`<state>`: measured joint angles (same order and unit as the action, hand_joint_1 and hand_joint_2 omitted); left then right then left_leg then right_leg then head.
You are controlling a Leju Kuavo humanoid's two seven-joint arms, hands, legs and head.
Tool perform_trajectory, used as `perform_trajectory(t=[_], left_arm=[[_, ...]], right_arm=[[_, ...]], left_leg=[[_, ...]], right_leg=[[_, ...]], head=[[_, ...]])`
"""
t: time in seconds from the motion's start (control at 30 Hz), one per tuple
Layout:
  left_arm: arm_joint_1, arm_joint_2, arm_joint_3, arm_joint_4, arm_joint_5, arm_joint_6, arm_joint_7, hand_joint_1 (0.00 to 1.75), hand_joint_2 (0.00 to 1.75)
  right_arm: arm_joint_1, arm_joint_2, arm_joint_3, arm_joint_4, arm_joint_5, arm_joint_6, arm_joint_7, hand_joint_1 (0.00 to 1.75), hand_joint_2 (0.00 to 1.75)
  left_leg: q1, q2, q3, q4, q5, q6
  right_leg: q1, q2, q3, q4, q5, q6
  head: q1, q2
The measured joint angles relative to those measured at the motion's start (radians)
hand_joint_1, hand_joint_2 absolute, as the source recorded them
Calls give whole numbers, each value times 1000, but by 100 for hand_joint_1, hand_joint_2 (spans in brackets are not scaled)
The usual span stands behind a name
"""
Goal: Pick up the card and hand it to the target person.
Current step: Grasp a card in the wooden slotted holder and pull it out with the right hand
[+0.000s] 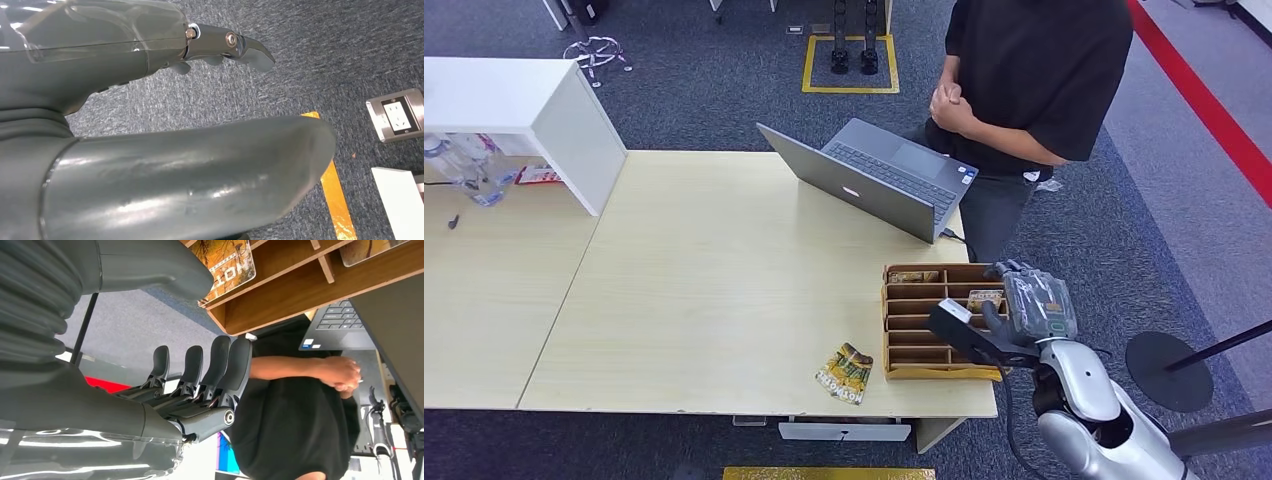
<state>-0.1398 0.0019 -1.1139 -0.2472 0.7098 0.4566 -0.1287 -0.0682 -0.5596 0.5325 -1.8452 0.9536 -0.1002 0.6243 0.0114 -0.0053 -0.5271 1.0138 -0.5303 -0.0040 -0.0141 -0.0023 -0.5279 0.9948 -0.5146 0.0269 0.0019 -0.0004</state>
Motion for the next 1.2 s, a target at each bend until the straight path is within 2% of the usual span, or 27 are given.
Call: perform_trajectory(t=[0.43,1.07,1.2], left_arm=[[-7,-2,-3,0,-16,-11,15,0,0],[-8,-2,-4,0,-17,-12,16,0,0],[-8,-2,-5,0,-19,-12,16,0,0]], right_arm=[[-34,2,30,38,8,45,-17,91,175],[-40,8,51,86,7,47,-18,91,175],[-41,10,51,95,-13,40,-23,86,175]], left_leg=[[0,0,0,0,0,0],[0,0,0,0,0,0],[0,0,0,0,0,0]], right_leg=[[0,0,0,0,0,0],[0,0,0,0,0,0],[0,0,0,0,0,0]], head=[[0,0],[0,0],[0,0]])
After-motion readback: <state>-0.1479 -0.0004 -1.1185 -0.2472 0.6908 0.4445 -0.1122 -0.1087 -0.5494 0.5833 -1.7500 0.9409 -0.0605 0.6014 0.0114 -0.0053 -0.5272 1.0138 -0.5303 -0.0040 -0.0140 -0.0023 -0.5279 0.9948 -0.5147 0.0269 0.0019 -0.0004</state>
